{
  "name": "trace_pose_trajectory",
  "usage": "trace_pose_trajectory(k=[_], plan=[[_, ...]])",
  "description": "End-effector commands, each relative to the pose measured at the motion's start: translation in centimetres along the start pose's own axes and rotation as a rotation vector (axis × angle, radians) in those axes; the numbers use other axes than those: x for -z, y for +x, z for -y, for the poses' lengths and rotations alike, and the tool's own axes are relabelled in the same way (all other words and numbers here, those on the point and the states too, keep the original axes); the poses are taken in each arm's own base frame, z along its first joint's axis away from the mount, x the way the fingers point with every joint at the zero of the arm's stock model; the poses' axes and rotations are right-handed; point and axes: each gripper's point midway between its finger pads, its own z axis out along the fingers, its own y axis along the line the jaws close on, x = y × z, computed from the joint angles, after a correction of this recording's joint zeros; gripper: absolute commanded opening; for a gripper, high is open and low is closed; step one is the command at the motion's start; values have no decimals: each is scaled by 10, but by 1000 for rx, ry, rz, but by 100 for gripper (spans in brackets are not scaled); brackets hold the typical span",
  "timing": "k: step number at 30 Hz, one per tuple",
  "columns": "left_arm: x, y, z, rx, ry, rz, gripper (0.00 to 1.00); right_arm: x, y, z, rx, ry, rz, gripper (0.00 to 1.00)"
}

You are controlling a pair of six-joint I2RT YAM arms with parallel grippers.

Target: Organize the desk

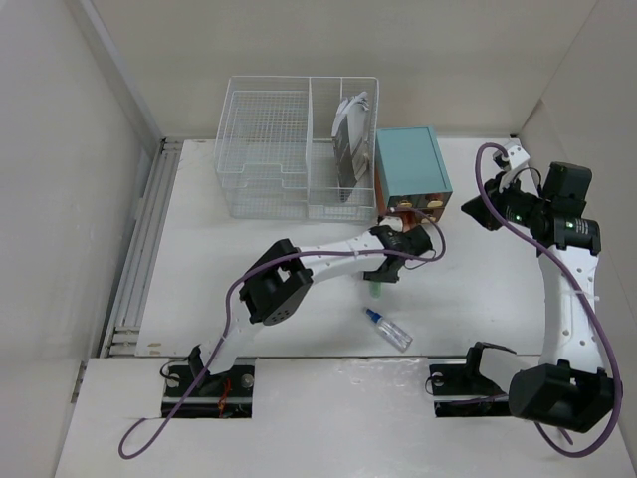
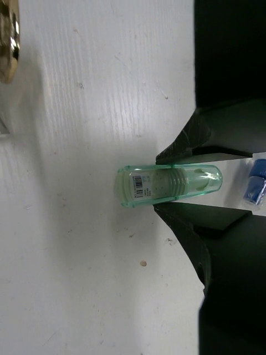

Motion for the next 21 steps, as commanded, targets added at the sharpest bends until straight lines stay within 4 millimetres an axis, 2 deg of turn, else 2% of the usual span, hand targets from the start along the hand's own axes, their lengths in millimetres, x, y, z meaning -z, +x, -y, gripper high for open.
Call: trace_pose_trajectory(k=[1, 5, 8, 12, 13, 16, 20, 21], plan=[[42, -40, 2, -8, 38, 101, 0, 3, -10, 0, 32, -6, 25, 14], [62, -66, 14, 5, 95, 153, 0, 1, -4, 2, 19, -2, 10, 14], [64, -83, 13, 20, 111, 180, 0, 1, -4, 2, 19, -2, 10, 14], [76, -116, 13, 65, 149, 235, 0, 0, -6, 3, 25, 0, 15, 14], [80, -118, 16, 58, 165, 237, 0, 0, -6, 3, 25, 0, 15, 14], [80, -142, 18, 87, 207, 264, 0, 1, -2, 5, 15, 6, 10, 14], [87, -162, 25, 85, 265, 281, 0, 2, -2, 8, 12, 14, 11, 14], [83, -168, 24, 86, 264, 291, 0, 2, -2, 8, 11, 14, 11, 14]])
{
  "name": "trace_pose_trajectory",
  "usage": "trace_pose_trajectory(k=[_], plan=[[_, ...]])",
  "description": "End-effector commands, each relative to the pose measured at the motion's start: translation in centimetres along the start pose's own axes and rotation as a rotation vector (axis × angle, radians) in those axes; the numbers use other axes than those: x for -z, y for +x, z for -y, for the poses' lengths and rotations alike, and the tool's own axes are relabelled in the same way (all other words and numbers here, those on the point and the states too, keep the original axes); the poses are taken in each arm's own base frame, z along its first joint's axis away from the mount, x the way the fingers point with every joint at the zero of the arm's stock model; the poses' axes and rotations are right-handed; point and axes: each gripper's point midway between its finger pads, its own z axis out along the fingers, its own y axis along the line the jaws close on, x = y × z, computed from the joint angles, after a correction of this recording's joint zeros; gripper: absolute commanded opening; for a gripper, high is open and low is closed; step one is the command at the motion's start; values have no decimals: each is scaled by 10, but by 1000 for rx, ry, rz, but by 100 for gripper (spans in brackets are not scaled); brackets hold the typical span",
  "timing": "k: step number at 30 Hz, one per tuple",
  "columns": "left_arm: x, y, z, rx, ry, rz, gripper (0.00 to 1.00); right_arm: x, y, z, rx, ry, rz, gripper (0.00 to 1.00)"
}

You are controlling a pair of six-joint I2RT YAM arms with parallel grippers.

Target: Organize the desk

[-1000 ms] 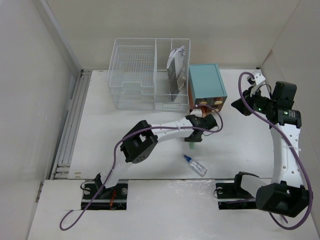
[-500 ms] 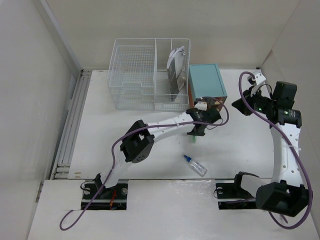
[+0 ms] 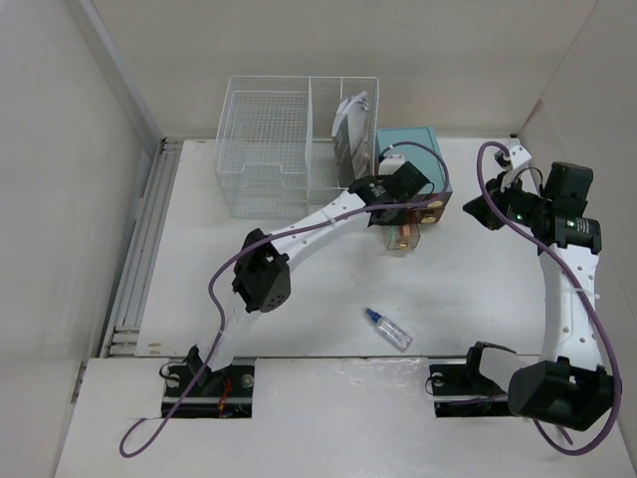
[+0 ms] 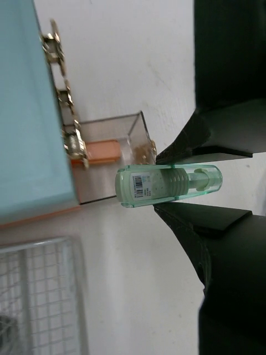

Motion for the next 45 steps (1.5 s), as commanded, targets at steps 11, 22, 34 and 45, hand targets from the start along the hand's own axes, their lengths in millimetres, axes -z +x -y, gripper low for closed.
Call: trace_pose_trajectory(k=[11, 22, 34, 45], plan=[[1, -41, 41, -35, 227, 71, 0, -2, -2, 7, 17, 2, 12, 14], [-19, -57, 35, -21, 238, 106, 0, -1, 2, 9, 6, 8, 7, 14], [-46, -50, 27, -4, 220, 89, 0, 0, 4, 11, -6, 3, 5, 14], [-63, -26, 13, -21, 180, 38, 0, 1, 6, 12, -7, 0, 4, 14]])
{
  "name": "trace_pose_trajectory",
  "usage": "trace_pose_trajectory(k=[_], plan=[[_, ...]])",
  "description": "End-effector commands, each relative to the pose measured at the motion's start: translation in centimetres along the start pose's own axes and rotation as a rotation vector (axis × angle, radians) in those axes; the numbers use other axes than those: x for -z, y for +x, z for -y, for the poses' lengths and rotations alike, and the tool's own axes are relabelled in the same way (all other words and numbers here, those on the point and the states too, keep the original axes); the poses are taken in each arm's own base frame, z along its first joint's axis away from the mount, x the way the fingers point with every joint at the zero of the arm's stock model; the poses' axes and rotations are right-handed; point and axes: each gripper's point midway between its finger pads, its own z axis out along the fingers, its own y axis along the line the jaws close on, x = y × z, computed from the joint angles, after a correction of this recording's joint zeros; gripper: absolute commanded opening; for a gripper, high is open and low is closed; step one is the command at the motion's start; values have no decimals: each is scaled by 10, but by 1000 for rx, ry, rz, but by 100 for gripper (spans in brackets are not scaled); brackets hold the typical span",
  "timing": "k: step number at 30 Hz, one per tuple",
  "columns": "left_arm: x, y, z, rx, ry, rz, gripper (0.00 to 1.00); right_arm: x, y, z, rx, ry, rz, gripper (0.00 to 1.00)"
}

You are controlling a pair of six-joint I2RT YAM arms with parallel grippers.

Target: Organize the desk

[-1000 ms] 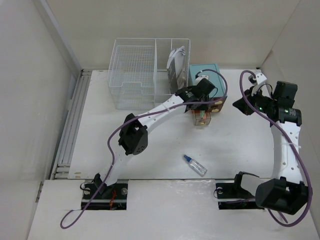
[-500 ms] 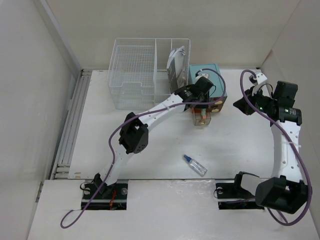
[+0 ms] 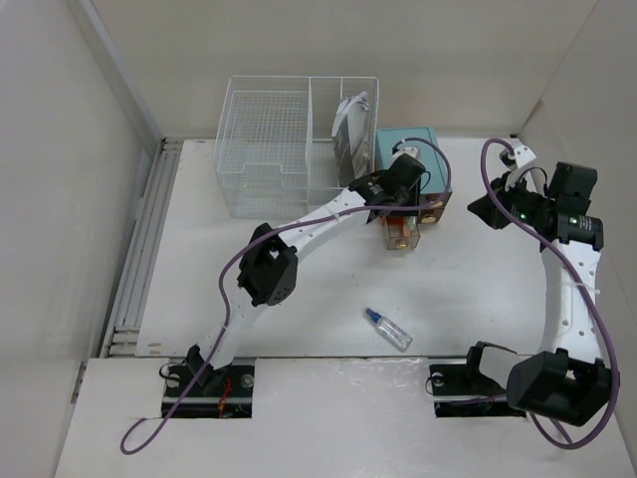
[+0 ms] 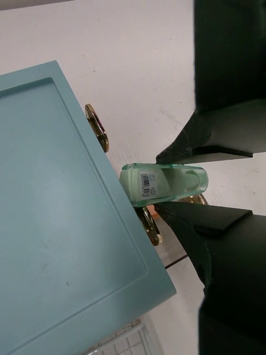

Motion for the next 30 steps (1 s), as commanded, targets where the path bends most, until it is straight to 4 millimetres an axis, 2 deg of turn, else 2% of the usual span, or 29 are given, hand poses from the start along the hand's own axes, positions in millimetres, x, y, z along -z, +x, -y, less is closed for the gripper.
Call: trace_pose_trajectory(k=[1, 7, 8, 10, 15, 16, 17, 19, 21, 26, 28, 30], plan=[[-17, 9, -39, -1, -108, -13, 0, -1, 3, -2, 0, -27, 3, 14], [-18, 20, -54, 1, -156, -24, 5, -1, 3, -1, 9, -27, 3, 14], [-14, 14, -53, 2, -160, -8, 5, -1, 3, -1, 9, -27, 3, 14], [-17, 23, -61, -3, -182, -23, 6, -1, 2, -3, 9, -35, 7, 14], [-11, 22, -67, -15, -206, -14, 14, -1, 3, -4, 2, -38, 2, 14], [-8, 17, -67, -14, -211, 2, 33, 0, -1, -5, 9, -43, 11, 14], [-5, 19, -64, -21, -213, 3, 40, 0, -1, -5, 9, -43, 11, 14], [-2, 13, -63, -32, -212, 25, 47, 0, -1, -5, 18, -43, 11, 14], [-3, 16, -66, -34, -218, 16, 56, 0, -1, -5, 18, -43, 11, 14], [5, 2, -59, -47, -202, 52, 60, 0, 1, -6, 11, -46, 6, 14], [14, -9, -52, -40, -182, 80, 60, 0, 1, -6, 11, -46, 6, 14], [22, -16, -44, -50, -167, 105, 53, 0, 0, -7, 20, -54, 10, 14]])
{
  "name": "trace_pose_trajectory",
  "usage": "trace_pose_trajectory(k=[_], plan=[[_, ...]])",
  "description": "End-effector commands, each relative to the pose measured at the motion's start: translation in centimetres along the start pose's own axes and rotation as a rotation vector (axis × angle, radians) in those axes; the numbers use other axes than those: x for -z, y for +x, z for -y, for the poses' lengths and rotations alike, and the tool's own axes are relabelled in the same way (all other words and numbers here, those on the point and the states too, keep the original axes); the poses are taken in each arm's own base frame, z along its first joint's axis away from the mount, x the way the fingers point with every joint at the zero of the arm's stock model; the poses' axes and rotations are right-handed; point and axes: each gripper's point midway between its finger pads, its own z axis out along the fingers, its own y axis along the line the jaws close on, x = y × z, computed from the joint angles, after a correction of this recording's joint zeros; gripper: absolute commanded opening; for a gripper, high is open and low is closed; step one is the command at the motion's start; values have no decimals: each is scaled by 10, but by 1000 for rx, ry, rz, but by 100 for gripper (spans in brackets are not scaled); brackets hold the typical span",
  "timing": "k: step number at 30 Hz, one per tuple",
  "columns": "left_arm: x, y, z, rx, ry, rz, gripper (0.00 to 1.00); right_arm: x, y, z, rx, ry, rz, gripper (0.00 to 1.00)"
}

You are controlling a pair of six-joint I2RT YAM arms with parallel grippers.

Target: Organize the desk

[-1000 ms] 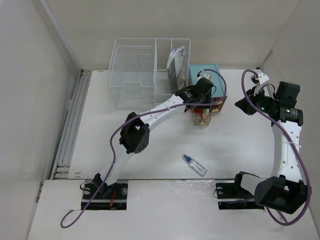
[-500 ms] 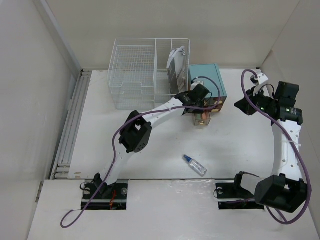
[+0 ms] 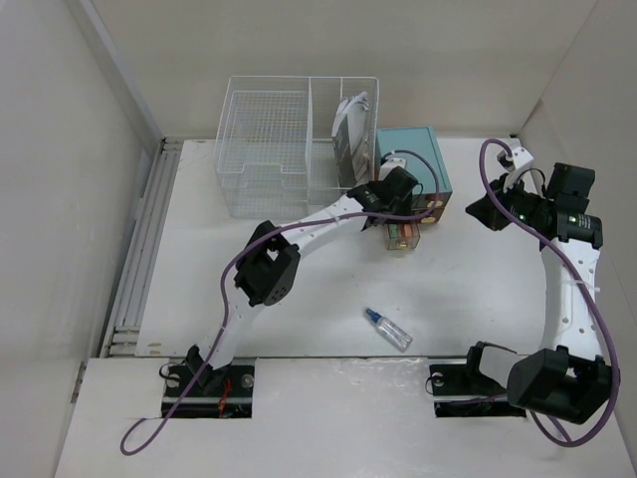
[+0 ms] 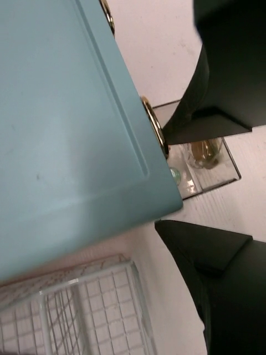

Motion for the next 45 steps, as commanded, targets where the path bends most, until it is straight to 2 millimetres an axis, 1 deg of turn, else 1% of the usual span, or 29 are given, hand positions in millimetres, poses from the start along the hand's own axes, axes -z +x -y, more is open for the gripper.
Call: trace_pose_trajectory(k=[1, 2, 3, 4, 5, 6, 10, 11, 12, 13, 14, 15, 16, 19, 22, 24, 25, 26, 27, 28, 30, 32, 34, 35, 36, 37, 38, 42, 45], plan=[[43, -37, 3, -13, 5, 83, 49, 2, -5, -3, 27, -26, 23, 14], [54, -42, 10, -23, 19, 106, 42, 2, -5, -3, 36, -26, 24, 14], [58, -49, 8, -16, 11, 133, 13, 2, -5, -3, 36, -26, 24, 14], [62, -39, 11, -29, 15, 120, 1, 2, -5, -2, 51, -26, 24, 14], [75, -45, 22, -15, 48, 148, 0, 2, -5, -2, 51, -26, 24, 12], [75, -40, 18, -18, 44, 141, 0, 0, -2, -2, 53, -29, 19, 11], [104, -29, 41, -35, 116, 166, 0, -1, 1, -4, 55, -39, 18, 5], [100, -17, 32, -45, 99, 144, 0, -1, 0, -3, 62, -37, 23, 5], [114, -17, 43, -41, 155, 160, 0, -1, 0, -3, 62, -37, 23, 2], [120, -3, 55, -52, 228, 132, 0, 0, 4, 1, 52, -22, 14, 0], [110, 28, 42, -84, 235, 77, 0, -1, 2, 2, 60, -18, 20, 0], [123, 33, 50, -83, 294, 87, 0, -1, 2, 2, 60, -18, 20, 0], [123, 34, 55, -61, 342, 107, 0, -3, 5, 4, 50, -22, 13, 0], [104, 73, 44, -57, 348, 28, 0, -8, 11, 6, 12, -52, 3, 0], [88, 90, 47, -80, 364, -14, 0, -13, 13, 6, -7, -84, -3, 0], [67, 108, 42, -88, 342, -42, 0, -14, 17, 7, -22, -89, -13, 0], [63, 102, 48, -97, 349, -31, 0, -14, 17, 7, -22, -90, -13, 0], [47, 109, 41, -98, 318, -45, 0, -14, 17, 7, -22, -90, -13, 0], [37, 107, 37, -92, 297, -39, 0, -14, 17, 7, -22, -90, -13, 0], [34, 102, 43, -90, 300, -35, 0, -13, 17, 9, -26, -81, -12, 0], [10, 99, 25, -50, 246, -40, 0, -13, 17, 9, -26, -81, -12, 0], [-1, 86, 21, -16, 223, -15, 0, -13, 17, 9, -26, -81, -12, 0], [-15, 79, 9, 10, 183, -1, 0, -14, 22, 12, -44, -78, -20, 0], [-14, 69, 12, 16, 182, 24, 0, -14, 22, 12, -44, -78, -20, 0], [-20, 70, 6, 21, 169, 19, 0, -14, 22, 12, -44, -78, -20, 0], [-21, 58, 2, 34, 161, 41, 0, -14, 21, 13, -37, -76, -16, 0], [-22, 57, 1, 47, 154, 45, 0, -15, 23, 14, -44, -78, -20, 0], [-28, 32, -8, 101, 128, 103, 0, -17, 24, 14, -44, -86, -15, 0], [-32, 26, -8, 138, 137, 123, 0, -18, 24, 15, -44, -79, -3, 0]])
